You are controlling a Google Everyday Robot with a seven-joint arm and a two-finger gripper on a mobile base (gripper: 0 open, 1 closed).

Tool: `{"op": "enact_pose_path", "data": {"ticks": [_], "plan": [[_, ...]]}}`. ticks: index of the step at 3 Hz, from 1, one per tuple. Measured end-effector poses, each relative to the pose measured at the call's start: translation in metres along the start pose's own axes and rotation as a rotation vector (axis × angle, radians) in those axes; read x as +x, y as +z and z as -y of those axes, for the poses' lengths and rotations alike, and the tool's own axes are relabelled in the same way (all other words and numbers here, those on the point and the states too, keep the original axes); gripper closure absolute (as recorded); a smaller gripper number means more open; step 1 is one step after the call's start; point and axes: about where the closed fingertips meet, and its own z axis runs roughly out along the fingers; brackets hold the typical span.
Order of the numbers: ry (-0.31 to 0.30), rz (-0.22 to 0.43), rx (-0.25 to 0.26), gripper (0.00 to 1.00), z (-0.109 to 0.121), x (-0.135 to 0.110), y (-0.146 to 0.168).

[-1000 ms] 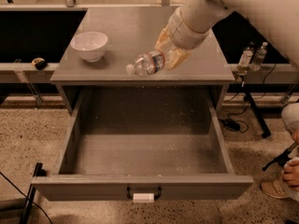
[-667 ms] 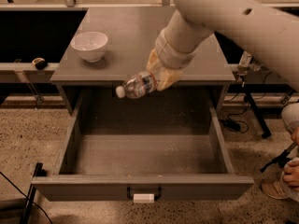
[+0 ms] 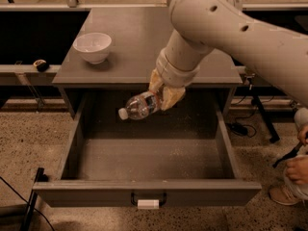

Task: Place water bottle into top drawer

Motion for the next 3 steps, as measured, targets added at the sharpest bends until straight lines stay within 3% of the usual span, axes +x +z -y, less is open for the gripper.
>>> {"op": "enact_pose_path", "data": {"ticks": [1, 2, 3], "plan": [[0.166, 0.138, -0.04, 1.0, -0.026, 0.011, 0.061], [0.353, 0.231, -0.083, 1.0, -0.061, 0.023, 0.123], [0.474, 0.278, -0.154, 1.0, -0.085, 0.026, 0.172]]}}
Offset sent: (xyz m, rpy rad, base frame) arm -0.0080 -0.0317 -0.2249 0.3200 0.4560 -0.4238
